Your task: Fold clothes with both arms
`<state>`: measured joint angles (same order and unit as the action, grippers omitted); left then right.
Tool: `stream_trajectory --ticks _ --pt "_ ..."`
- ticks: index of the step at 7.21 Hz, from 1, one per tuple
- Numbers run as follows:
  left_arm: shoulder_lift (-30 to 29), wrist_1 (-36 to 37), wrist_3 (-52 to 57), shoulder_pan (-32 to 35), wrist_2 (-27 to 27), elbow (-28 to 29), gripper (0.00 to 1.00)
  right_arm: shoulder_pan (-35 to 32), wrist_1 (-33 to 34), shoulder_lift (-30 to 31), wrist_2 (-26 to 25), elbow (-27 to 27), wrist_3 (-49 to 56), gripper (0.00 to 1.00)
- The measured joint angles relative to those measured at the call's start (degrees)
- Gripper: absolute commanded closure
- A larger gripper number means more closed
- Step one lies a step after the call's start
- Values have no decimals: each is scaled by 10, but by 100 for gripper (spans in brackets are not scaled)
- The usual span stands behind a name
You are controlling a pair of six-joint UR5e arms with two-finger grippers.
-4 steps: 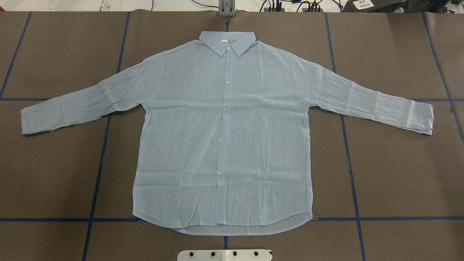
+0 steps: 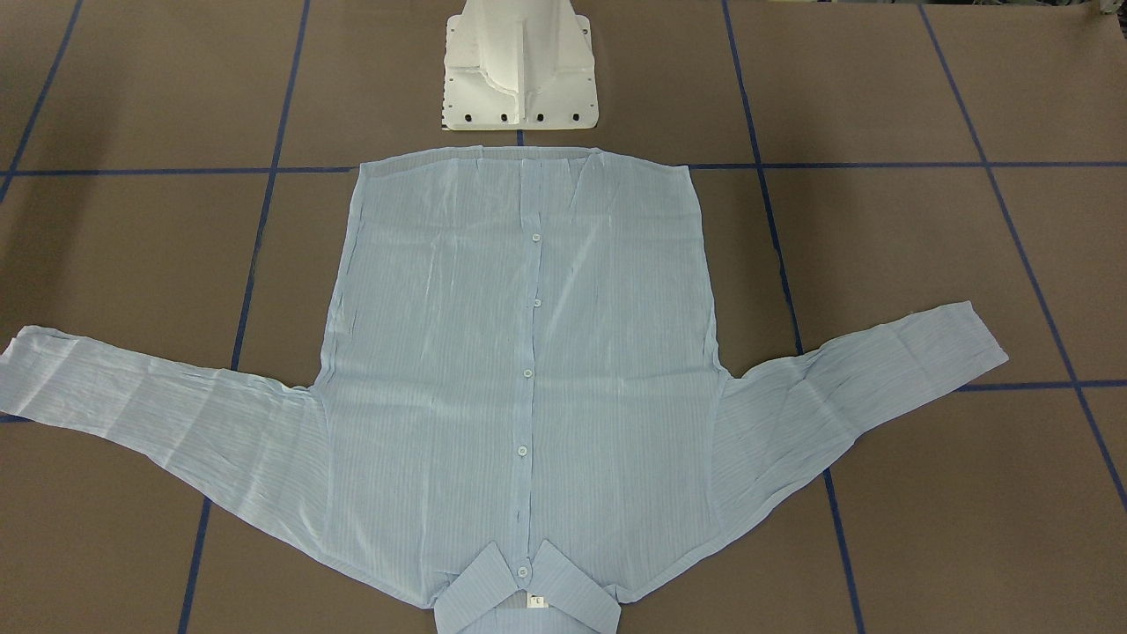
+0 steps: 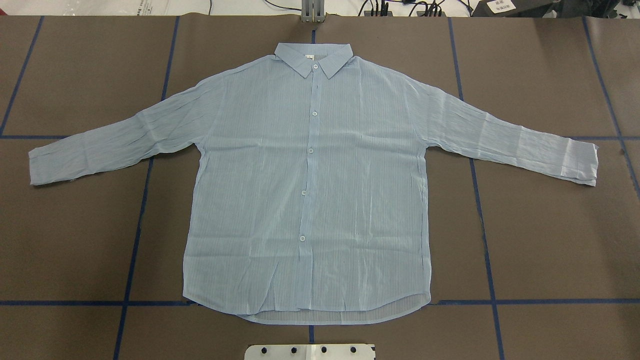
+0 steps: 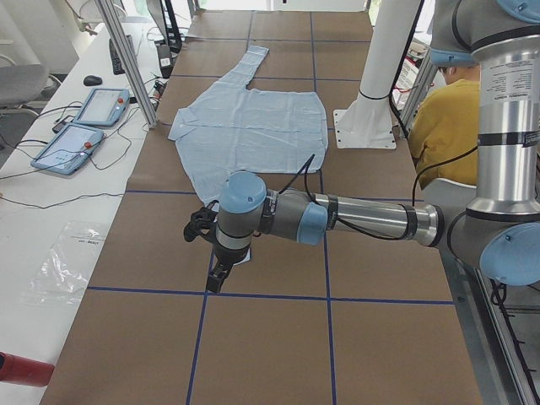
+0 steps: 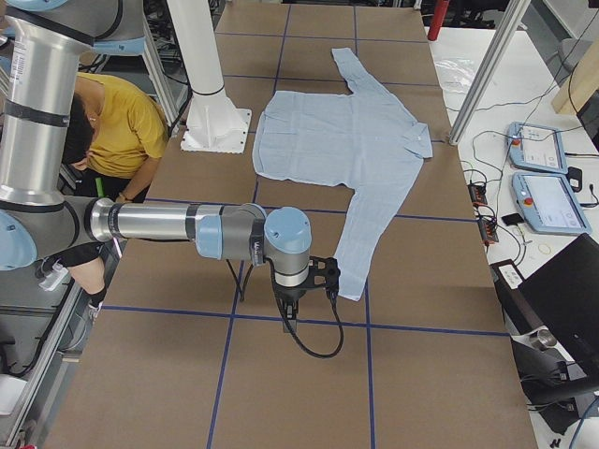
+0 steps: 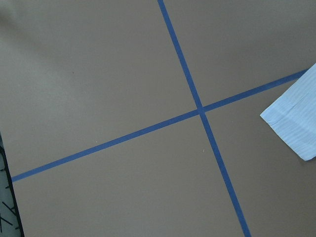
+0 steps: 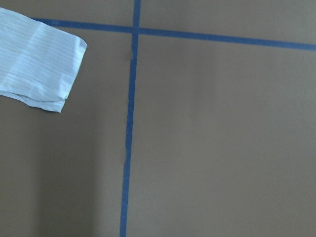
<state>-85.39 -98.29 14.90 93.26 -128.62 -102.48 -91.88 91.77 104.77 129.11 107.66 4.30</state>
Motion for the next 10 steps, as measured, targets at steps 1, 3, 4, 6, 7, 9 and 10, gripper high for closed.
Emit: stream_trajectory --ticks 1,3,4,6,7,9,10 --pt "-2 -27 -2 -1 1 -14 0 0 -21 -11 3 5 -3 0" --pt "-13 -168 -8 -3 9 -12 0 0 -108 -27 6 -5 -9 0" --pt "-29 -231 -31 -3 7 12 0 0 -135 -34 13 -16 -17 0" --pt "-59 -274 -94 -11 -22 53 0 4 -179 -47 50 -42 -57 0" --pt "-62 -283 -104 -14 -28 59 0 22 -232 -52 58 -65 -130 1" --pt "-64 -291 -109 -18 -32 61 0 101 -415 -68 26 -142 -336 7" --pt "-64 -292 -109 -19 -32 61 0 149 -492 -84 -13 -186 -427 11"
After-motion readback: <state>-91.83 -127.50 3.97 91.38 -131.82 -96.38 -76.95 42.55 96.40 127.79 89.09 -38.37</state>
